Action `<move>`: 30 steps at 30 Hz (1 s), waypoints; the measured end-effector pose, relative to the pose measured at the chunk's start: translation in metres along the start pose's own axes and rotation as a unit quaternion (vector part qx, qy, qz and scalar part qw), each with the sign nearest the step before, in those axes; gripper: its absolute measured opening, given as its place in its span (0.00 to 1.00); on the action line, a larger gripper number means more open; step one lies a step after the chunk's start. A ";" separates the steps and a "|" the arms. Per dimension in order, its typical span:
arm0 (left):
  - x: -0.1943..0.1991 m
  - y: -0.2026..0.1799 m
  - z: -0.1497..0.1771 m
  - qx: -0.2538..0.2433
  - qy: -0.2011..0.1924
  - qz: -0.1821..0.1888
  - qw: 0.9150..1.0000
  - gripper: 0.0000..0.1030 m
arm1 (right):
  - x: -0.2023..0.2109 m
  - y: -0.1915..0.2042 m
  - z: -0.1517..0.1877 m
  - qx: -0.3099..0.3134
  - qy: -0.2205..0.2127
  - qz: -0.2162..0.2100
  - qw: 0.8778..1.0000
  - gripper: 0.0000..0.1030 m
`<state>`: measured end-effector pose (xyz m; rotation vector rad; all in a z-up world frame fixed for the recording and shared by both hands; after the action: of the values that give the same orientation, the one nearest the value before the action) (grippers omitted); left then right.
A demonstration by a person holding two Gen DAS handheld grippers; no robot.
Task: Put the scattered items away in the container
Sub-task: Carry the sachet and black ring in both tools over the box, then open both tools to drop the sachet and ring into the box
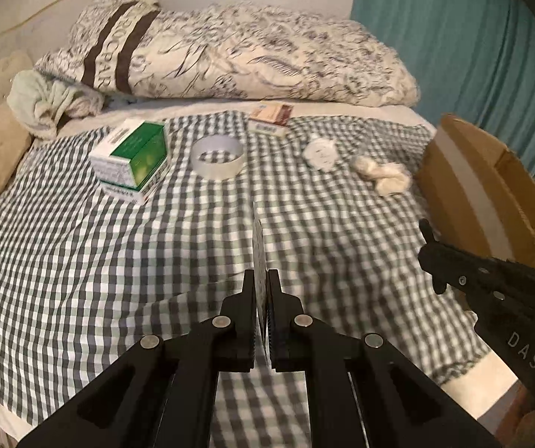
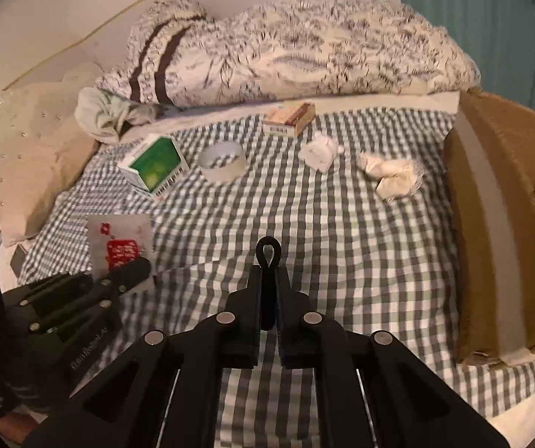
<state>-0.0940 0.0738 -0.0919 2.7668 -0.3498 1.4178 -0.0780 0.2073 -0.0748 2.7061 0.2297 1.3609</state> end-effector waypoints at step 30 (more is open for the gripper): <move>0.028 -0.269 -0.067 -0.151 -0.038 0.131 0.979 0.05 | 0.141 -0.211 -0.026 -0.099 -0.082 0.102 0.987 0.06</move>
<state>-0.0766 0.3384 -0.0058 2.6010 -0.8800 1.1816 -0.0340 0.4408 0.0179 2.7103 -0.1908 1.1280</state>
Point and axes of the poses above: each gripper's, at about its wrist camera, not at the fingertips, and x roughly against the way its jaws point, y to its left, z to its underside, the point moved 6 cm from there along -x, roughly the way its jaws point, and after that the axes turned 4 degrees about y, right-handed, at the moved point
